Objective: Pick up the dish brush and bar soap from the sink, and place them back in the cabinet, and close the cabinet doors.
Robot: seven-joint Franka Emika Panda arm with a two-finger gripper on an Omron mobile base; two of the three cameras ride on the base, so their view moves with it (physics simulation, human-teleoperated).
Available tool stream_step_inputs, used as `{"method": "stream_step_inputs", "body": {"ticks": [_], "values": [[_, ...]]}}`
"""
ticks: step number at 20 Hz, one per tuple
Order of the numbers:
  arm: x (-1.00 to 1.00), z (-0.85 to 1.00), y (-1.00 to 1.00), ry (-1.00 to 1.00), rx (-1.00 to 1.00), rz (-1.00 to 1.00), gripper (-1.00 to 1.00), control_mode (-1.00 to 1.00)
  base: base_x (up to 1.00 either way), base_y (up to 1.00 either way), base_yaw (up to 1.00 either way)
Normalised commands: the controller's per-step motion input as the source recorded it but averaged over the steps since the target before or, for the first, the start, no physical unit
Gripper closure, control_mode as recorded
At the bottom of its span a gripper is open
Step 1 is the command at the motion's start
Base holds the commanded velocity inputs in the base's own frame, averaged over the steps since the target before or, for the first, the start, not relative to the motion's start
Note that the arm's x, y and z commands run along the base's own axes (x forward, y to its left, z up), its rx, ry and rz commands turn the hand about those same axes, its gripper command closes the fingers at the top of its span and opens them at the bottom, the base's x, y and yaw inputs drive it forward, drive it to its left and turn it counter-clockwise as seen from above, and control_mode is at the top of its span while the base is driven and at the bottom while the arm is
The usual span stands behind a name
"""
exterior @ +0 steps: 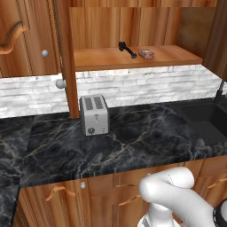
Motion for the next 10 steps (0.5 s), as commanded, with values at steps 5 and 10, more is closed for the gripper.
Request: {"method": "stream_step_inputs", "body": {"ticks": [5, 10], "values": [[0.09, -0.01, 0.0, -0.04, 0.0, 0.01, -1.0, -1.0, 0.0, 0.0, 0.0], [0.0, 0.0, 0.04, -0.02, 0.0, 0.02, -1.0, -1.0, 0.0, 0.0, 0.0]]}}
